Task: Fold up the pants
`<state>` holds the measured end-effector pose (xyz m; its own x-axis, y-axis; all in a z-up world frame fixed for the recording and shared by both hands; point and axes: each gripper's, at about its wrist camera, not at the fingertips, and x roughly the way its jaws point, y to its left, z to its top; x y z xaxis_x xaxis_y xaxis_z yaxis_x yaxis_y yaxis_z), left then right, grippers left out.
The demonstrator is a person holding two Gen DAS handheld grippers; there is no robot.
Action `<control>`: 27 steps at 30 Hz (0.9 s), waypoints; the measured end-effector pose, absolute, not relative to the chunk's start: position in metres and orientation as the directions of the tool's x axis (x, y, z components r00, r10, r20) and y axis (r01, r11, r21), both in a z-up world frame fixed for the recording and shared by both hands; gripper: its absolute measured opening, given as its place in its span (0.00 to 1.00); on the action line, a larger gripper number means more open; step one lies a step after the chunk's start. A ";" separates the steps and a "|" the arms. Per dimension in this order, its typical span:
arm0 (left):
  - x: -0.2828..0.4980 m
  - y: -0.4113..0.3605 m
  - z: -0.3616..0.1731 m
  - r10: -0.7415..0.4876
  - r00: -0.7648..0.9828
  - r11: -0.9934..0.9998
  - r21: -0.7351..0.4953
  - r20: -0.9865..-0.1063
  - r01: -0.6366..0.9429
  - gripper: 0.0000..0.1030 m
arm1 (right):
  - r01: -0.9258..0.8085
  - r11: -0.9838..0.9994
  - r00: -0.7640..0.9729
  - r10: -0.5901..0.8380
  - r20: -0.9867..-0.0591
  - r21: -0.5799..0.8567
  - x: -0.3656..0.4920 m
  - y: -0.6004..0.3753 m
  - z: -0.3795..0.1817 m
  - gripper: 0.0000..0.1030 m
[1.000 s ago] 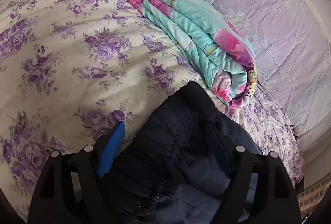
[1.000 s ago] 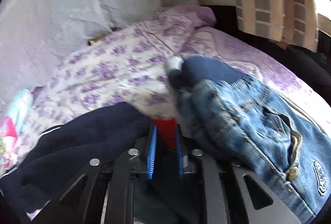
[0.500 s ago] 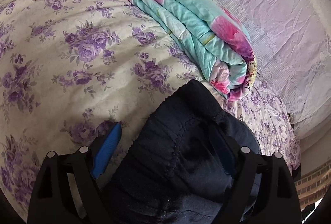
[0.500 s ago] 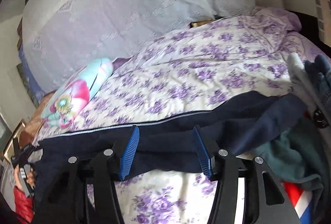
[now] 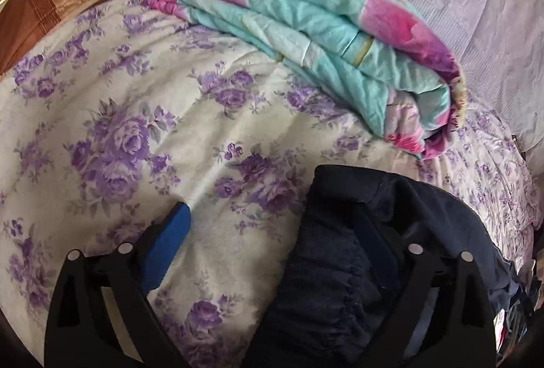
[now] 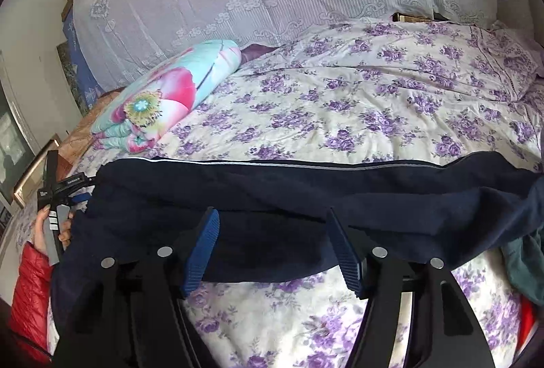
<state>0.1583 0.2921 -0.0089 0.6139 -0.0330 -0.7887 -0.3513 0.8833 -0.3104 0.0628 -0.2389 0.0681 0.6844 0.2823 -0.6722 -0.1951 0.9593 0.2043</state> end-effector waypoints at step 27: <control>0.137 0.296 -0.007 -0.082 0.662 0.887 -0.358 -0.745 -0.293 0.81 | 0.166 0.985 0.526 -0.055 -0.849 0.039 0.177 -0.439 0.002 0.35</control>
<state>0.1374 0.2961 -0.0068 0.6625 -0.0818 -0.7446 -0.2929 0.8866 -0.3580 0.1767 -0.4388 0.0023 0.5256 -0.0547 -0.8490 0.1660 0.9853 0.0393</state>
